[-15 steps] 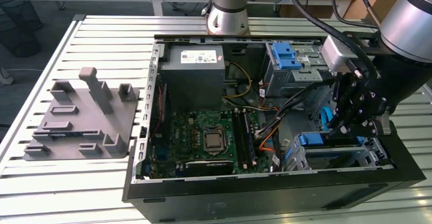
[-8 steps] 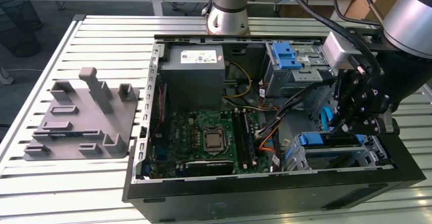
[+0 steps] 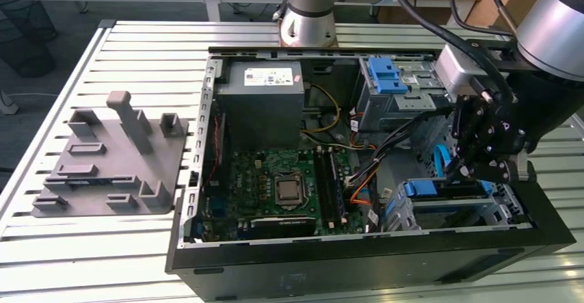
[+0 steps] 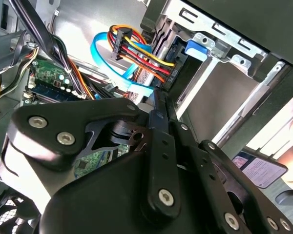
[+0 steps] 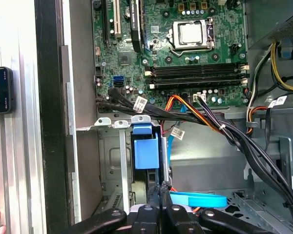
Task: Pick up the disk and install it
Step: 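Insert the second disk wire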
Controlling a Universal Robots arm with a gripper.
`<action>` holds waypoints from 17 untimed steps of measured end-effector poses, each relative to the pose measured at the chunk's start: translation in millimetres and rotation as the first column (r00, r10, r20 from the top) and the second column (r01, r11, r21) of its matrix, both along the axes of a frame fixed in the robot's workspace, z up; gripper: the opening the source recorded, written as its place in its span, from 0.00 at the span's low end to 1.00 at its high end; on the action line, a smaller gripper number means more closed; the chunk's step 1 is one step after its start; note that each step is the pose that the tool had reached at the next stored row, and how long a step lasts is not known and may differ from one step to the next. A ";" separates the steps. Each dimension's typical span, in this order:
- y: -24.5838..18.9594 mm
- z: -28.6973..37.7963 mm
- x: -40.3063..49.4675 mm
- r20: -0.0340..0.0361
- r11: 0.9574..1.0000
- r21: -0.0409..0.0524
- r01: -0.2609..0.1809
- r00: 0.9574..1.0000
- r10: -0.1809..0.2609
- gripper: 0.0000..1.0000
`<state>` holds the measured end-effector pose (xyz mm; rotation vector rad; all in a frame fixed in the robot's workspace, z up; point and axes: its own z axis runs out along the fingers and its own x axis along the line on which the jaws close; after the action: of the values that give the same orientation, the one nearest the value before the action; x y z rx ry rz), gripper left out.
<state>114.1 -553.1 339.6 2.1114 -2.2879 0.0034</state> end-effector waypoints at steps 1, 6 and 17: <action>0.0 -0.7 0.0 0.000 1.000 0.000 0.000 1.000 0.000 0.15; 0.0 -4.2 0.2 0.000 1.000 0.000 0.000 1.000 0.000 0.15; 0.0 -3.1 0.2 0.000 1.000 0.005 0.000 1.000 0.000 0.15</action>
<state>114.3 -553.1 336.5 2.1138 -2.2902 -0.0022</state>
